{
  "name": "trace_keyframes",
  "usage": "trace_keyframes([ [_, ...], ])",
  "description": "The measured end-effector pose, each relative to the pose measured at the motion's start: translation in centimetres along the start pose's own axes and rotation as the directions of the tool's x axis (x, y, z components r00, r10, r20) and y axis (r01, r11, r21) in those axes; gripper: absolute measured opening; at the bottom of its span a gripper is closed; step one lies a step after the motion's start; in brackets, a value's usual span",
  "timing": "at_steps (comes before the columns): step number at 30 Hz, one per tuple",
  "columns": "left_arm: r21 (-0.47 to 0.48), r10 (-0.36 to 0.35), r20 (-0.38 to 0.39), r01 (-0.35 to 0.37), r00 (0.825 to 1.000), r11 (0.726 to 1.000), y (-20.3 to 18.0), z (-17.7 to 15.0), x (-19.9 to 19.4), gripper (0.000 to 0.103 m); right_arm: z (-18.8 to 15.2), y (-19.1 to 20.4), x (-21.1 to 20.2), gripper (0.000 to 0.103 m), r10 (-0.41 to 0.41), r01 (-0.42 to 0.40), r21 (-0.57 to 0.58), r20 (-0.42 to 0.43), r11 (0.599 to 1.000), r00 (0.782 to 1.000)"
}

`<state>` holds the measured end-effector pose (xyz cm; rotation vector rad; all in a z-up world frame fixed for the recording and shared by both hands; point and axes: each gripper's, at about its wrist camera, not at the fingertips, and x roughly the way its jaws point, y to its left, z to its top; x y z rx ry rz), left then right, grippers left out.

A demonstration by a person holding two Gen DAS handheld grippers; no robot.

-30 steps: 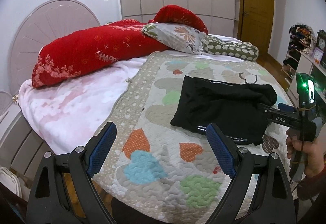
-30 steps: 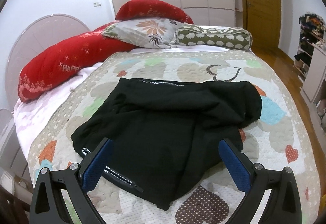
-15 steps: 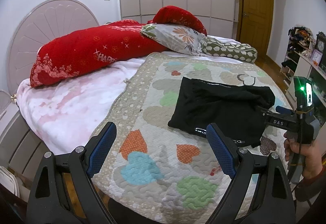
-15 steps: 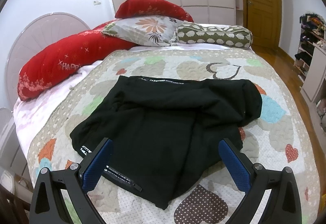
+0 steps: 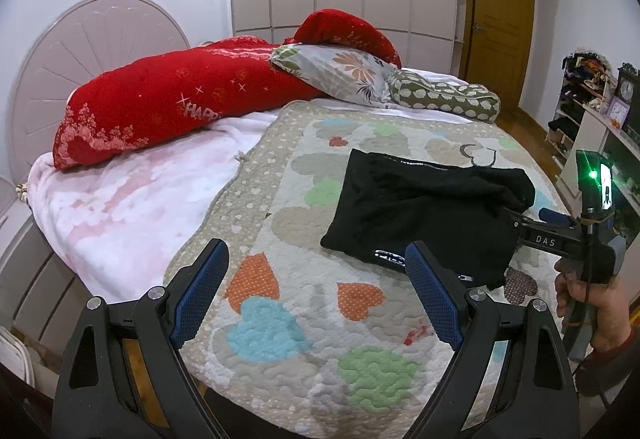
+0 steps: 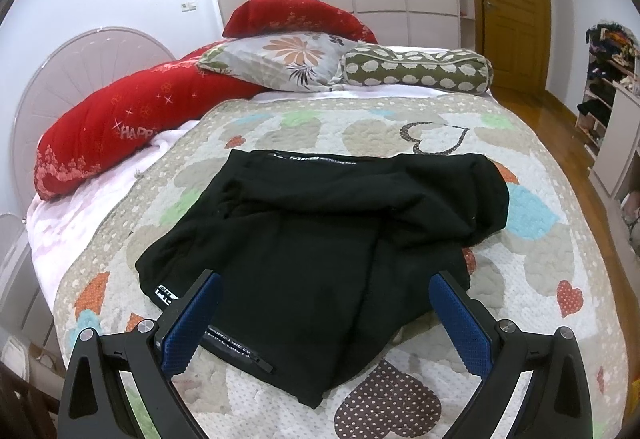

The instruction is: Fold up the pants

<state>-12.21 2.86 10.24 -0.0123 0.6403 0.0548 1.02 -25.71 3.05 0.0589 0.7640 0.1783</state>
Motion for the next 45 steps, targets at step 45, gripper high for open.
trace_keyframes([
  [45, -0.146, -0.187, -0.148, 0.166, 0.971, 0.975, -2.4, 1.3, 15.0, 0.09, -3.7, -8.2, -1.1, 0.103, -0.081, 0.083, 0.059, -0.038, 0.995, 0.996],
])
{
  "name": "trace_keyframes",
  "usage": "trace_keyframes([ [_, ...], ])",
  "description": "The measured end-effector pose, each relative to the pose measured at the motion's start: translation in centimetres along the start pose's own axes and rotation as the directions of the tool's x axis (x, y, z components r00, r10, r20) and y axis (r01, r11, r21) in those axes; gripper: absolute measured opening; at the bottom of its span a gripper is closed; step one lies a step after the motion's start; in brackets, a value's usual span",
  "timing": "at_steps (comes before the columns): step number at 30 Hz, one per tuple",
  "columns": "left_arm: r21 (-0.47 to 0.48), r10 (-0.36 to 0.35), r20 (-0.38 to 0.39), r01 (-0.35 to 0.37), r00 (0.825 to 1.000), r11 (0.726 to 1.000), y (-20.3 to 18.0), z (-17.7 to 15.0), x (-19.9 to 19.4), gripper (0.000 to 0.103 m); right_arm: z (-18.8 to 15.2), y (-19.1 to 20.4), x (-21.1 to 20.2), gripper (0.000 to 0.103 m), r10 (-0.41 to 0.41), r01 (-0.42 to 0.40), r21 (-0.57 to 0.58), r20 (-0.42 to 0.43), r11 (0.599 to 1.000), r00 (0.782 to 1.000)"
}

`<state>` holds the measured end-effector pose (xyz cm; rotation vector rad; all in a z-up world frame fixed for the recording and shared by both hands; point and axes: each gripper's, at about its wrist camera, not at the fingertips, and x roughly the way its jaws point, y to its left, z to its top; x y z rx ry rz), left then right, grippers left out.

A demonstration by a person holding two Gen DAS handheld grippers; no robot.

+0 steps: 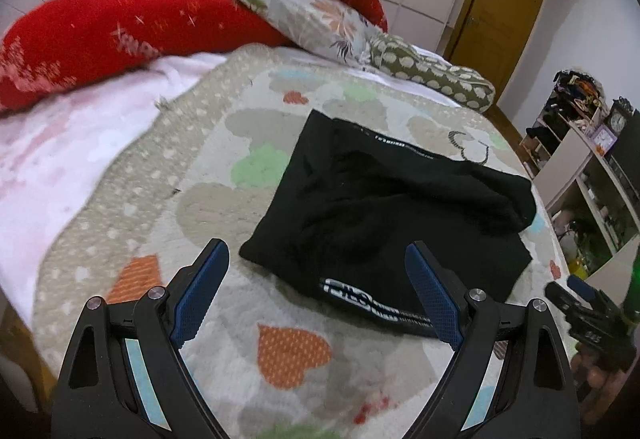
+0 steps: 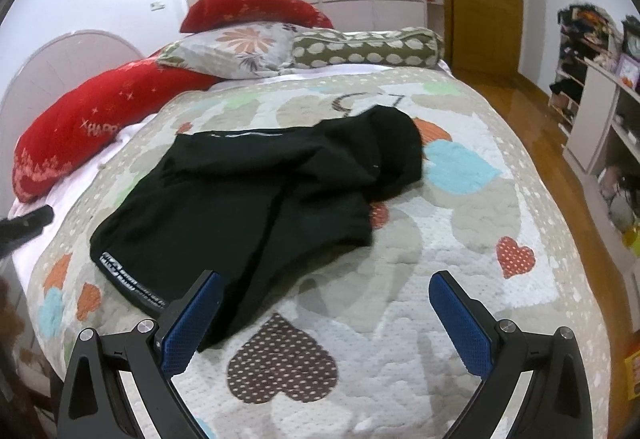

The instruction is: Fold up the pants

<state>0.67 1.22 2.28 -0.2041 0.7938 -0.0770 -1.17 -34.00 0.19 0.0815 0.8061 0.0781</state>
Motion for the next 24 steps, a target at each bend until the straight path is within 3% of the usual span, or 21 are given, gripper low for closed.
trace_keyframes([
  [8, -0.034, -0.011, -0.067, 0.009, 0.998, 0.999, 2.1, -0.4, 4.2, 0.09, 0.0, -3.8, 1.5, 0.103, -0.06, 0.062, 0.065, -0.024, 0.996, 0.998],
  [12, -0.073, -0.037, -0.082, 0.031, 0.996, 0.997, 3.1, -0.7, 5.1, 0.09, 0.5, -5.9, 3.2, 0.102, 0.014, -0.01, 0.164, -0.024, 0.986, 1.0],
  [17, -0.151, -0.108, -0.123, 0.089, 0.986, 0.985, 3.7, -1.1, 6.9, 0.09, 1.7, -5.3, 6.4, 0.093, 0.087, -0.081, 0.157, -0.03, 0.984, 0.996],
  [19, -0.152, -0.11, -0.15, 0.087, 0.982, 0.985, 3.3, -1.2, 7.9, 0.09, 2.2, -4.9, 8.4, 0.074, 0.126, -0.115, 0.175, -0.053, 0.978, 0.991],
  [21, -0.143, -0.104, -0.191, 0.077, 0.976, 0.987, 2.8, -1.3, 9.1, 0.09, 2.6, -4.4, 9.6, 0.065, 0.113, -0.105, 0.163, -0.04, 0.981, 0.993],
  [22, -0.131, -0.097, -0.199, 0.071, 0.975, 0.989, 2.4, -1.4, 9.4, 0.09, 2.8, -4.0, 9.8, 0.04, 0.109, -0.104, 0.139, -0.035, 0.985, 0.993],
  [24, -0.097, -0.071, -0.203, 0.052, 0.977, 0.994, 1.7, -1.5, 10.0, 0.09, 3.1, -3.2, 9.8, 0.016, 0.144, -0.139, 0.112, -0.046, 0.984, 0.988],
])
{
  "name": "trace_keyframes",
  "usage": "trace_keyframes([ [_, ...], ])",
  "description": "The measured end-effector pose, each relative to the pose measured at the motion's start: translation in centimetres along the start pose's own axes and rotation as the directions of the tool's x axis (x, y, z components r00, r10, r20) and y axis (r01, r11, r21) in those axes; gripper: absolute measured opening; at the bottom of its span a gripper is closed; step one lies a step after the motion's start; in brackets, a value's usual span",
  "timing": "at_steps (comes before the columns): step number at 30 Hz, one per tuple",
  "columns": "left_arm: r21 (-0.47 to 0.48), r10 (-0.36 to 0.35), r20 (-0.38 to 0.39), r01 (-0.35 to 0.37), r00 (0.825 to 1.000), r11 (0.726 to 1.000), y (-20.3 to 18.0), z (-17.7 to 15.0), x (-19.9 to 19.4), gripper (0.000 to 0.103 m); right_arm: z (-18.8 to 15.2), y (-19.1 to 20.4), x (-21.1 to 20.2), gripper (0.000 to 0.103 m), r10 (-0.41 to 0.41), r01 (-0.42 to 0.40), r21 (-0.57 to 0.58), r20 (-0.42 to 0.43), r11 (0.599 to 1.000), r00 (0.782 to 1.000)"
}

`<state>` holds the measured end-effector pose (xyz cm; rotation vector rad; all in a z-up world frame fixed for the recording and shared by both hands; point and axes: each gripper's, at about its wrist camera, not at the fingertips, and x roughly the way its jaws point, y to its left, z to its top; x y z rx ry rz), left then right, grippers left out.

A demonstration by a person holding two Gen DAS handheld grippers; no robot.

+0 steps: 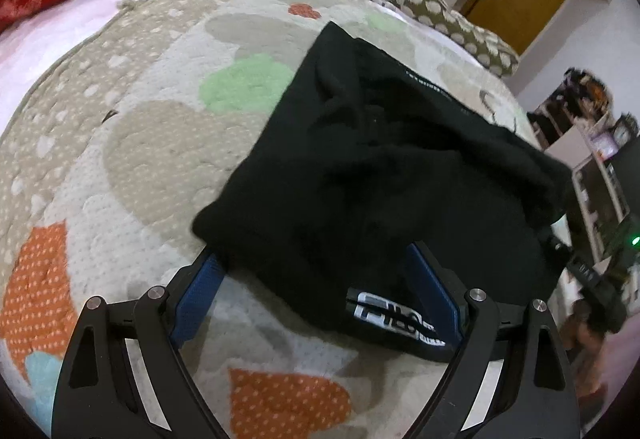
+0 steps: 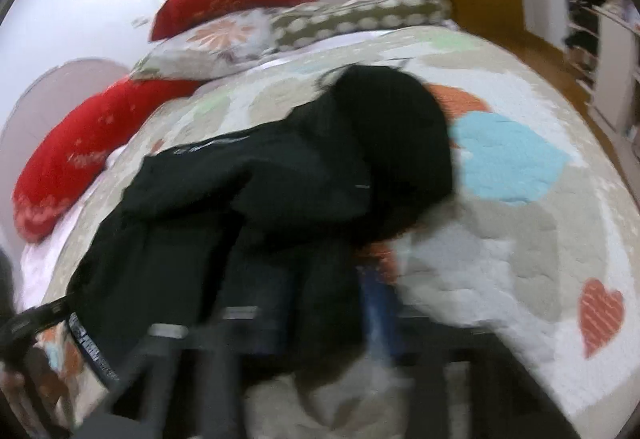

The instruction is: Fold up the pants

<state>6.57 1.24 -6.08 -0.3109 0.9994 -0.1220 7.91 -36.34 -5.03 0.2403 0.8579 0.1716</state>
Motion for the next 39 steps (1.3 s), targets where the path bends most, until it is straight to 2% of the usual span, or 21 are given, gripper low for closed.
trace_keyframes([
  [4, 0.0, -0.014, -0.01, 0.014, 1.0, 1.0, -0.2, 0.2, 0.1, 0.09, -0.3, 0.8, -3.8, 0.01, 0.002, 0.001, -0.064, 0.055, 0.998, 0.998],
  [6, -0.007, -0.028, -0.014, 0.028, 1.0, 1.0, -0.1, 0.4, 0.0, 0.09, -0.8, 0.8, -6.7, 0.009, -0.037, 0.045, -0.095, 0.092, 0.994, 0.995],
  [10, -0.015, -0.045, -0.014, 0.044, 0.999, 0.999, 0.1, 0.3, -0.3, 0.09, -2.9, -2.2, -13.5, 0.009, -0.2, 0.215, -0.091, 0.153, 0.972, 0.968],
  [12, -0.01, -0.043, -0.013, 0.043, 0.999, 0.999, -0.1, 0.1, -0.2, 0.09, -4.2, -4.2, -14.9, 0.009, -0.244, 0.253, -0.062, 0.131, 0.965, 0.961],
  [14, 0.003, -0.035, -0.013, 0.035, 0.999, 0.999, -0.4, 0.0, 0.1, 0.09, -5.3, -6.7, -15.0, 0.012, -0.314, 0.316, -0.003, 0.09, 0.949, 0.945],
  [15, 0.005, -0.029, -0.014, 0.029, 0.999, 1.0, -0.5, 0.0, 0.2, 0.09, -5.8, -8.1, -14.8, 0.018, -0.386, 0.384, 0.033, 0.052, 0.923, 0.921],
  [16, 0.004, -0.028, -0.015, 0.028, 0.999, 1.0, -0.5, 0.1, 0.2, 0.09, -6.1, -9.1, -14.8, 0.029, -0.423, 0.421, 0.059, 0.031, 0.905, 0.906],
  [17, 0.003, -0.031, -0.017, 0.031, 0.999, 1.0, -0.5, 0.1, 0.2, 0.09, -6.3, -9.8, -15.2, 0.034, -0.428, 0.424, 0.088, 0.03, 0.901, 0.903],
  [19, -0.002, -0.043, -0.022, 0.043, 0.999, 0.999, -0.5, 0.2, 0.2, 0.09, -6.3, -10.5, -16.0, 0.046, -0.396, 0.385, 0.143, 0.06, 0.912, 0.916],
  [21, -0.006, -0.056, -0.024, 0.056, 0.998, 0.998, -0.3, 0.3, 0.2, 0.09, -6.0, -10.9, -16.0, 0.053, -0.361, 0.345, 0.173, 0.072, 0.922, 0.93],
  [24, -0.019, -0.074, -0.012, 0.073, 0.997, 0.997, -0.2, 0.4, 0.3, 0.09, -5.3, -10.7, -13.8, 0.054, -0.325, 0.311, 0.179, 0.05, 0.933, 0.944],
  [26, -0.016, -0.087, 0.0, 0.087, 0.996, 0.996, -0.5, 0.6, 0.5, 0.079, -5.3, -11.2, -12.3, 0.054, -0.304, 0.295, 0.202, 0.013, 0.934, 0.953],
  [28, -0.006, -0.071, -0.003, 0.071, 0.997, 0.997, -0.7, 0.9, 1.0, 0.03, -5.4, -11.5, -10.6, 0.054, -0.236, 0.23, 0.247, -0.005, 0.941, 0.972],
  [29, -0.008, -0.049, -0.007, 0.049, 0.999, 0.999, -0.7, 1.1, 1.2, 0.026, -5.5, -11.5, -10.1, 0.054, -0.234, 0.229, 0.257, -0.01, 0.939, 0.972],
  [30, -0.016, -0.062, -0.011, 0.061, 0.998, 0.998, -0.6, 1.2, 1.2, 0.021, -5.6, -11.1, -10.0, 0.054, -0.245, 0.24, 0.255, -0.012, 0.937, 0.969],
  [31, -0.019, -0.076, -0.011, 0.075, 0.997, 0.997, -0.5, 1.2, 0.9, 0.011, -5.4, -10.3, -10.1, 0.053, -0.245, 0.238, 0.222, 0.006, 0.946, 0.969],
  [32, -0.016, -0.091, -0.012, 0.091, 0.996, 0.996, -0.6, 1.2, 0.5, 0.011, -5.3, -9.7, -10.2, 0.052, -0.233, 0.225, 0.2, 0.014, 0.953, 0.972],
  [34, 0.002, -0.082, 0.02, 0.082, 0.996, 0.997, -0.6, 1.1, -1.2, 0.006, -4.8, -8.5, -11.3, 0.03, -0.223, 0.214, 0.157, 0.037, 0.964, 0.974],
  [36, 0.019, -0.094, 0.06, 0.093, 0.994, 0.995, -0.3, 1.0, -3.4, 0.006, -4.5, -8.1, -12.3, 0.03, -0.224, 0.214, 0.143, 0.055, 0.966, 0.973],
  [38, 0.024, -0.066, 0.093, 0.064, 0.993, 0.998, 0.8, 0.7, -5.4, 0.006, -4.4, -8.0, -14.1, 0.031, -0.208, 0.193, 0.153, 0.094, 0.969, 0.974],
  [39, 0.015, -0.051, 0.095, 0.049, 0.994, 0.999, 1.6, 0.6, -5.9, 0.006, -4.5, -8.1, -14.7, 0.037, -0.218, 0.198, 0.164, 0.114, 0.966, 0.969],
])
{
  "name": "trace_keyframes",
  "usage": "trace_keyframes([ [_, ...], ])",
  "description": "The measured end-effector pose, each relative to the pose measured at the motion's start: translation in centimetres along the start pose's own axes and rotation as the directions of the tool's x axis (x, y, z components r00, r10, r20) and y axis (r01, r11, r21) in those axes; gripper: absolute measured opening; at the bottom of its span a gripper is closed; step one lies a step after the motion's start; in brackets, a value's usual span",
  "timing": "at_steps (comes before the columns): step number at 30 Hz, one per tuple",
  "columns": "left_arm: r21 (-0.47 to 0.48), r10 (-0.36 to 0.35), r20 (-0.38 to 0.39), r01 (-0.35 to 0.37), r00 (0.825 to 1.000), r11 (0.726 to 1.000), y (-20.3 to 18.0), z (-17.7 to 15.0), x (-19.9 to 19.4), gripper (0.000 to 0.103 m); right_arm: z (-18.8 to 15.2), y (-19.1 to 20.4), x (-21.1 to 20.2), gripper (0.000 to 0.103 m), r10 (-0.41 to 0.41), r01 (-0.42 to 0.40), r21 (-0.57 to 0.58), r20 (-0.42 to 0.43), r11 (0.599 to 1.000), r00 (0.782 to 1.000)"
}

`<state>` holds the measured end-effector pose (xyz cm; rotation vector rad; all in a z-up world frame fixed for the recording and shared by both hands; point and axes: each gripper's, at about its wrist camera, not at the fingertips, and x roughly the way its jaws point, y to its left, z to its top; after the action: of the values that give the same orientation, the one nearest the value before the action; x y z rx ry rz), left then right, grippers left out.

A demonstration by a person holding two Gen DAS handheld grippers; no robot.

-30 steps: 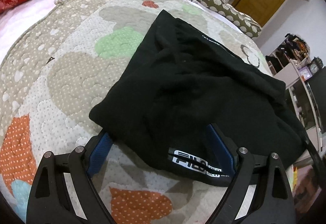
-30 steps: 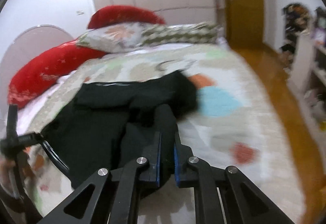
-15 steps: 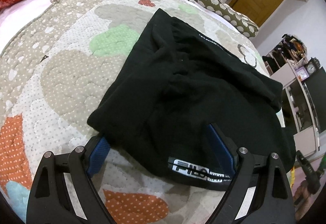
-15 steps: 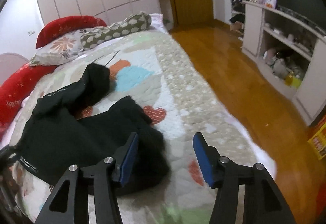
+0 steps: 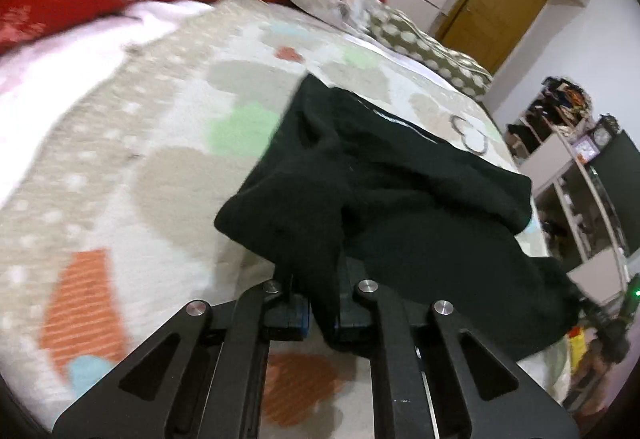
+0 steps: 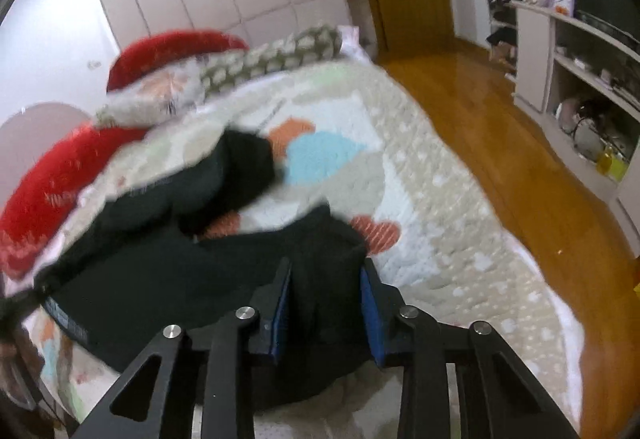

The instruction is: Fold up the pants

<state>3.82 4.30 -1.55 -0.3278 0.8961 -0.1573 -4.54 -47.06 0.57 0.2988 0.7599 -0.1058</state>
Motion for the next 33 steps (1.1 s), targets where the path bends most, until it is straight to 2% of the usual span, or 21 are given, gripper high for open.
trace_keyframes([
  [1, -0.008, 0.011, -0.004, -0.011, 1.0, 1.0, 0.6, -0.1, -0.1, 0.006, 0.0, -0.5, -0.7, 0.047, -0.018, 0.018, 0.016, 0.029, 1.0, 0.999],
  [2, -0.015, 0.029, -0.012, -0.029, 1.0, 0.999, 1.4, -0.4, -0.2, 0.006, 0.0, -0.8, -0.9, 0.051, -0.032, 0.031, 0.021, 0.036, 0.999, 0.999],
  [5, -0.044, 0.061, -0.063, -0.064, 0.996, 0.997, 3.3, -1.8, 0.7, 0.006, -0.1, -1.9, 0.6, 0.052, -0.095, 0.095, 0.031, -0.02, 0.995, 0.995],
  [9, -0.018, 0.109, -0.051, -0.11, 0.993, 0.994, 2.8, -3.0, 0.9, 0.006, -1.0, -1.8, 2.3, 0.052, -0.028, 0.034, 0.064, -0.094, 0.997, 0.995],
  [12, 0.012, 0.144, -0.041, -0.143, 0.989, 0.99, 2.1, -3.2, 1.1, 0.006, -2.1, -0.9, 4.1, 0.052, -0.03, 0.029, -0.005, -0.151, 1.0, 0.988],
  [13, 0.013, 0.146, -0.042, -0.146, 0.988, 0.989, 2.1, -3.2, 1.2, 0.006, -2.5, -0.4, 4.6, 0.036, -0.041, 0.034, -0.046, -0.155, 0.998, 0.987],
  [16, -0.01, 0.13, -0.046, -0.131, 0.99, 0.991, 2.5, -3.0, 1.1, 0.008, -2.4, 0.7, 4.2, 0.015, -0.052, 0.042, -0.085, -0.112, 0.995, 0.992],
  [18, -0.023, 0.12, -0.047, -0.121, 0.992, 0.992, 2.9, -3.1, 0.6, 0.01, -1.8, 0.8, 3.3, 0.015, -0.072, 0.065, -0.105, -0.068, 0.992, 0.995],
  [20, -0.018, 0.112, -0.043, -0.113, 0.993, 0.993, 3.1, -3.1, 0.0, 0.015, -1.7, 0.6, 3.3, 0.015, -0.085, 0.077, -0.108, -0.072, 0.991, 0.994],
  [23, 0.005, 0.144, -0.024, -0.144, 0.989, 0.99, 3.1, -3.0, -0.8, 0.033, -2.3, 0.3, 5.0, 0.017, -0.114, 0.097, -0.124, -0.137, 0.988, 0.984],
  [24, 0.002, 0.156, -0.014, -0.156, 0.988, 0.988, 3.3, -2.8, -1.2, 0.041, -2.6, 0.3, 5.3, 0.02, -0.128, 0.11, -0.13, -0.139, 0.985, 0.982],
  [27, -0.037, 0.156, 0.037, -0.155, 0.987, 0.987, 3.9, -2.0, -3.2, 0.042, -2.1, 0.4, 4.3, 0.039, -0.163, 0.147, -0.125, -0.129, 0.981, 0.978],
  [28, -0.048, 0.155, 0.058, -0.152, 0.986, 0.987, 4.0, -1.6, -3.9, 0.046, -1.7, 0.5, 3.9, 0.042, -0.169, 0.155, -0.122, -0.12, 0.98, 0.978],
  [29, -0.054, 0.148, 0.083, -0.144, 0.985, 0.988, 4.1, -1.0, -4.7, 0.051, -1.4, 0.6, 3.5, 0.043, -0.171, 0.157, -0.122, -0.108, 0.98, 0.979],
  [30, -0.052, 0.138, 0.098, -0.134, 0.985, 0.99, 4.0, -0.7, -5.1, 0.065, -0.9, 0.8, 3.0, 0.046, -0.165, 0.154, -0.125, -0.088, 0.98, 0.982],
  [31, -0.048, 0.13, 0.111, -0.125, 0.985, 0.991, 4.0, -0.3, -5.4, 0.07, -0.5, 1.2, 2.7, 0.048, -0.157, 0.147, -0.127, -0.072, 0.981, 0.985],
  [33, -0.035, 0.127, 0.114, -0.124, 0.985, 0.992, 3.6, 0.3, -5.3, 0.07, 0.0, 2.0, 2.5, 0.048, -0.128, 0.12, -0.128, -0.056, 0.985, 0.99],
])
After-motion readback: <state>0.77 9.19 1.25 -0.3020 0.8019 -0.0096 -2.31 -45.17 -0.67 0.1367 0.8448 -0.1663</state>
